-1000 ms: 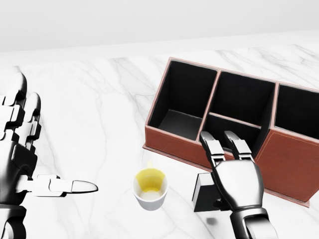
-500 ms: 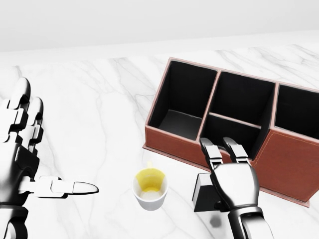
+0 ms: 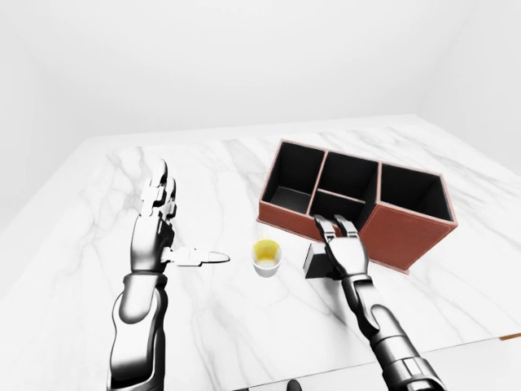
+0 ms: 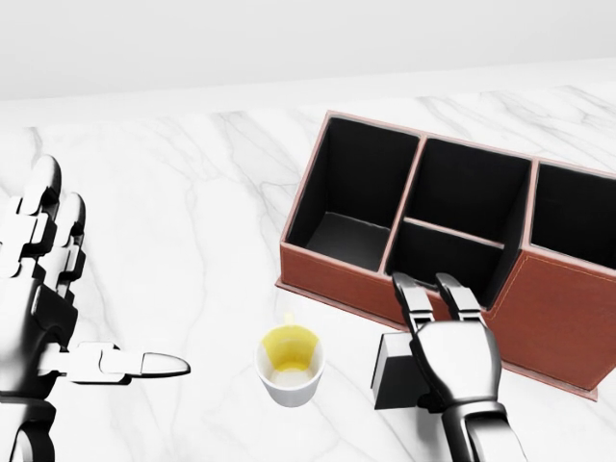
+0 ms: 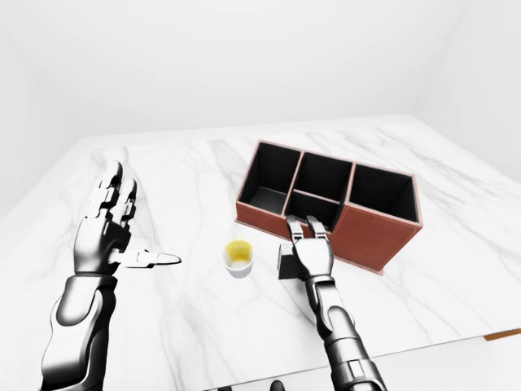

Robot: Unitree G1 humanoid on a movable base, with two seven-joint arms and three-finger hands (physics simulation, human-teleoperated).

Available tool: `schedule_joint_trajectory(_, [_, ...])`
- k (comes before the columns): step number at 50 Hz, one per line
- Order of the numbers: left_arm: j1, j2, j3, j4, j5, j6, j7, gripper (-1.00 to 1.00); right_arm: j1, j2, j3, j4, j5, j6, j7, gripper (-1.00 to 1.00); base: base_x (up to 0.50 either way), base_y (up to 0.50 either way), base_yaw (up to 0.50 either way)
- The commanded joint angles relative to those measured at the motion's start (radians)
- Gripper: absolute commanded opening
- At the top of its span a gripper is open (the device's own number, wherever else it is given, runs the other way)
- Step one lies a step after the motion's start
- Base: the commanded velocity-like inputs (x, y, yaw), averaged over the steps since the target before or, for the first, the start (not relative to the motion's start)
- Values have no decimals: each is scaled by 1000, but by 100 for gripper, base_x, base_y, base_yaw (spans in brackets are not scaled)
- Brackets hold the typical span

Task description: Pick up the book and place it in the caddy.

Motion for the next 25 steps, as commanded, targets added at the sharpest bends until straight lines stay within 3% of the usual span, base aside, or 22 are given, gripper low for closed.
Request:
schedule_joint_trajectory(1, [5, -1, 1, -10, -1, 0, -1, 100, -31, -6, 5, 97, 14, 0, -39, 69, 0, 0, 0])
schedule_joint_trajectory(14, [6, -2, -2, -11, 0, 0, -2, 100, -63, -8, 19, 186, 20, 0, -75, 69, 0, 0, 0])
schedule_joint_trajectory(15, [8, -3, -2, -13, 1, 0, -2, 100, -64, -7, 20, 189, 19, 0, -75, 48, 0, 0, 0])
schedule_joint_trajectory(16, [9, -3, -3, -17, 2, 0, -1, 100, -63, -8, 23, 192, 16, 0, -75, 8, 0, 0, 0])
schedule_joint_trajectory(17, [8, -3, -3, -17, 1, 0, -1, 100, -62, -9, 23, 192, 15, 0, -77, -59, 0, 0, 0])
schedule_joint_trajectory(18, [7, -4, -3, -18, 2, 0, -1, 100, -60, -10, 25, 192, 10, 0, -78, -100, 0, 0, 0])
schedule_joint_trajectory(25, [6, -4, -6, -16, 4, 0, 0, 100, -52, -8, 27, 177, 3, 0, -76, -100, 0, 0, 0])
